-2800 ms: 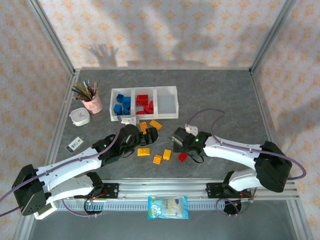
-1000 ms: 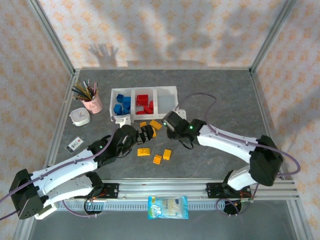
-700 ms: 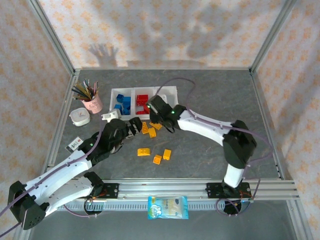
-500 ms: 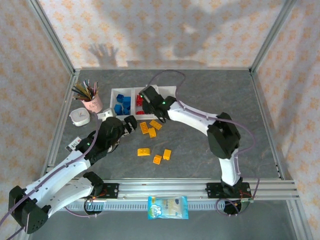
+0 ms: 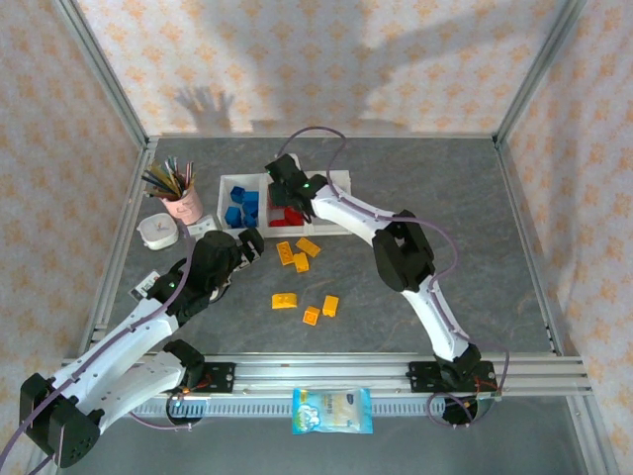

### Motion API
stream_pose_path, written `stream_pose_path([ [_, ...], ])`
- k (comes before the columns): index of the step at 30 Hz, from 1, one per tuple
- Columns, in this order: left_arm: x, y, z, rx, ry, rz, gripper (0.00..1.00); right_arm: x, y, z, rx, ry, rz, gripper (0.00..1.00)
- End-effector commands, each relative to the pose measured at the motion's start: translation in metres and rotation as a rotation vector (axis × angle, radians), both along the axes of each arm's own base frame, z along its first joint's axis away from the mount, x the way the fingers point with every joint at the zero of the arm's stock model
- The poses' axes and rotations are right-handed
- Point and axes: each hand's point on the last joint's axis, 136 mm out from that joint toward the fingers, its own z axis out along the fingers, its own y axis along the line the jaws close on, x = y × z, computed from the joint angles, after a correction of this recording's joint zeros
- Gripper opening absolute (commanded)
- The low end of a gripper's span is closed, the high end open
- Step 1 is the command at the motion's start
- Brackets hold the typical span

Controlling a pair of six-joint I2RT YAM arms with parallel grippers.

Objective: Sort the legos into containers by color
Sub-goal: Place the lego in the container, then pick up the lego from the center of the table.

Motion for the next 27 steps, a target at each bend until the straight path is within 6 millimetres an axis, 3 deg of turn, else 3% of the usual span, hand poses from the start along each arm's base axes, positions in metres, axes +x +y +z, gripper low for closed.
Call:
stream_pose_path([
  [1,-0.003,0.001,-0.009,0.017,0.031,-0.01,0.99,-0.003,-0.002,0.031,0.009,-0.031,0.014,0.58],
  [8,-0.002,-0.009,-0.004,-0.017,0.023,-0.055,0.99,-0.03,-0.014,0.063,0.078,-0.032,0.039,0.61],
  [14,-0.004,-0.014,-0.001,-0.035,0.022,-0.082,0.99,-0.056,-0.039,0.08,0.107,-0.039,0.032,0.66],
  [20,-0.008,-0.029,-0.005,-0.089,0.027,-0.14,0.99,-0.088,-0.075,0.078,0.101,-0.001,-0.024,0.72],
  [27,-0.018,-0.047,-0.006,-0.114,0.01,-0.18,0.99,-0.134,-0.112,0.054,0.086,0.067,-0.091,0.77],
])
